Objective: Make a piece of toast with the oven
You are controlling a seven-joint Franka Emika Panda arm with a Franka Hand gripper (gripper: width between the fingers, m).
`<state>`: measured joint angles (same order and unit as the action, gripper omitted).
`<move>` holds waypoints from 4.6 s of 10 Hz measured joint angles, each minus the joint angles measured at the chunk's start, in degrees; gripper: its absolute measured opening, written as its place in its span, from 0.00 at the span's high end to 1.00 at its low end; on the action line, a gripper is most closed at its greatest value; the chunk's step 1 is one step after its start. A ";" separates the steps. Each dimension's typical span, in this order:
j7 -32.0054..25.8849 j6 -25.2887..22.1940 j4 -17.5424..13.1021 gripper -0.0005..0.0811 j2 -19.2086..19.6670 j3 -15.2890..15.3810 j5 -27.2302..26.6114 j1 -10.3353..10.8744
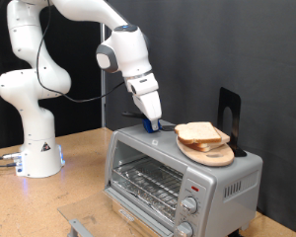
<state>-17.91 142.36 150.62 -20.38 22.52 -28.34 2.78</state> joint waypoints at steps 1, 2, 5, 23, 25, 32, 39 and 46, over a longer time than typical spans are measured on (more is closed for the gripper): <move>0.02 -0.03 0.00 0.01 -0.09 0.00 -0.01 0.00; 0.05 -0.03 0.00 0.01 -0.12 0.00 -0.01 0.00; 0.68 -0.04 0.00 0.01 -0.12 0.00 0.05 -0.07; 2.34 -11.08 -4.07 0.40 -6.71 -3.40 -0.88 -0.61; 2.62 -17.41 -5.80 0.40 -7.56 -4.68 -0.65 -0.90; 7.33 -10.91 -3.75 0.40 -10.85 -10.10 -8.76 -3.58; 9.76 -27.91 -3.38 0.40 -13.24 -18.35 2.01 -15.27; 12.53 -27.33 -3.48 0.40 -11.23 -18.57 0.99 -16.02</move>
<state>-5.38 115.03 147.13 -31.61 3.95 -27.35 -13.23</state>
